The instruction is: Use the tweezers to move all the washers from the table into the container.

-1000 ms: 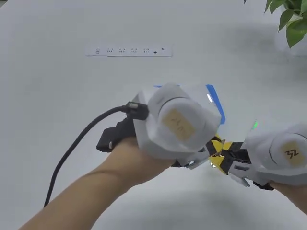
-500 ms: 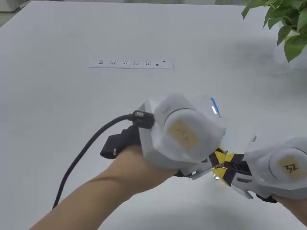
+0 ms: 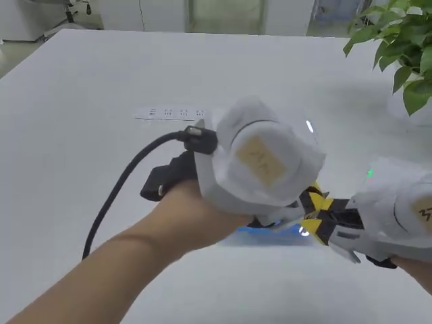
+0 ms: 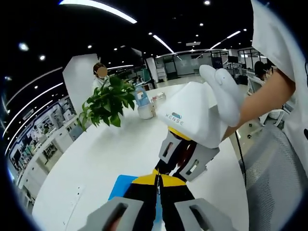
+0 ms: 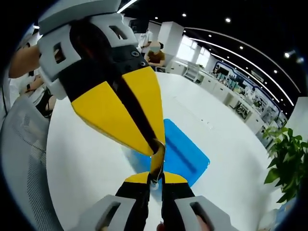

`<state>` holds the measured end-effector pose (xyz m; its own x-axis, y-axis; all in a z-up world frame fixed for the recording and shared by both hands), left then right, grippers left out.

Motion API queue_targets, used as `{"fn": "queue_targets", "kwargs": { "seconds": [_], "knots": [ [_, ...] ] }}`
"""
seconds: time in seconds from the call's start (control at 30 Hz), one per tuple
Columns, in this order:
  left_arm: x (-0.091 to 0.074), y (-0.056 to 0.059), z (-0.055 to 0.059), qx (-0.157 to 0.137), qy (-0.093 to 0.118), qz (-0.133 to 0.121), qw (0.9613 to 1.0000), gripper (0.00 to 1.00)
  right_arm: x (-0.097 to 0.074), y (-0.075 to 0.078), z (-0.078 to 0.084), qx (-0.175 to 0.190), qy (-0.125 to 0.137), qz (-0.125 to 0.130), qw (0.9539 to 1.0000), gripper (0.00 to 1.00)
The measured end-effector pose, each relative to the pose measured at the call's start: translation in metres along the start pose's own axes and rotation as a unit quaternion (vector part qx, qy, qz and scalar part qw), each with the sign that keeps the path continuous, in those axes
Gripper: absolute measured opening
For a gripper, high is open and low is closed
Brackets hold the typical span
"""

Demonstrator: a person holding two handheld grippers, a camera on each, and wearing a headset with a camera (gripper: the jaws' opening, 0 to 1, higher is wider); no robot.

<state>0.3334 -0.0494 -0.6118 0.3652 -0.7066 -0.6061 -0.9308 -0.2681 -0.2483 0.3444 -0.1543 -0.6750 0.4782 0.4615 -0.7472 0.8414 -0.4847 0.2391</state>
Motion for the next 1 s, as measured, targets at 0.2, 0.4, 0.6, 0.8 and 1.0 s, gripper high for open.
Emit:
{"fn": "queue_targets", "kwargs": {
  "seconds": [0.2, 0.4, 0.6, 0.8, 1.0],
  "knots": [
    [0.001, -0.02, -0.002, 0.011, -0.005, -0.022, 0.9997, 0.0, 0.012, 0.018, -0.013, 0.007, 0.021, 0.008, 0.9997, 0.04],
    [0.016, -0.034, 0.01, -0.001, -0.017, -0.029, 0.9994, 0.0, 0.032, 0.028, -0.012, 0.013, 0.015, 0.008, 0.9998, 0.04],
    [0.033, -0.038, 0.024, -0.001, -0.041, -0.02, 0.9989, 0.0, 0.052, 0.03, -0.002, 0.014, -0.013, -0.007, 0.9998, 0.05],
    [0.041, -0.044, 0.036, -0.004, -0.051, -0.01, 0.9986, 0.0, 0.069, 0.034, 0.001, 0.007, -0.033, -0.018, 0.9993, 0.05],
    [0.041, -0.052, 0.04, -0.014, -0.056, -0.007, 0.9983, 0.0, 0.075, 0.038, -0.002, 0.016, -0.04, -0.027, 0.9987, 0.05]
  ]
}}
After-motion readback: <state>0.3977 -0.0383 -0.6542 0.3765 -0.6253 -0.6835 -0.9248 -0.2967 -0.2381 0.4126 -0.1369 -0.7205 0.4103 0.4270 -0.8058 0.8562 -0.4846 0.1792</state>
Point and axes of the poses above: the centre of the closed fingertips' face, and the gripper's own axes: x roughly forward along the fingers, y roughly to its right, z roughly out of its underside, the point moved 9 cm from there along -x, roughly backward along the fingers, and after that the axes turned 7 degrees about -y, right-handed, at the moved point
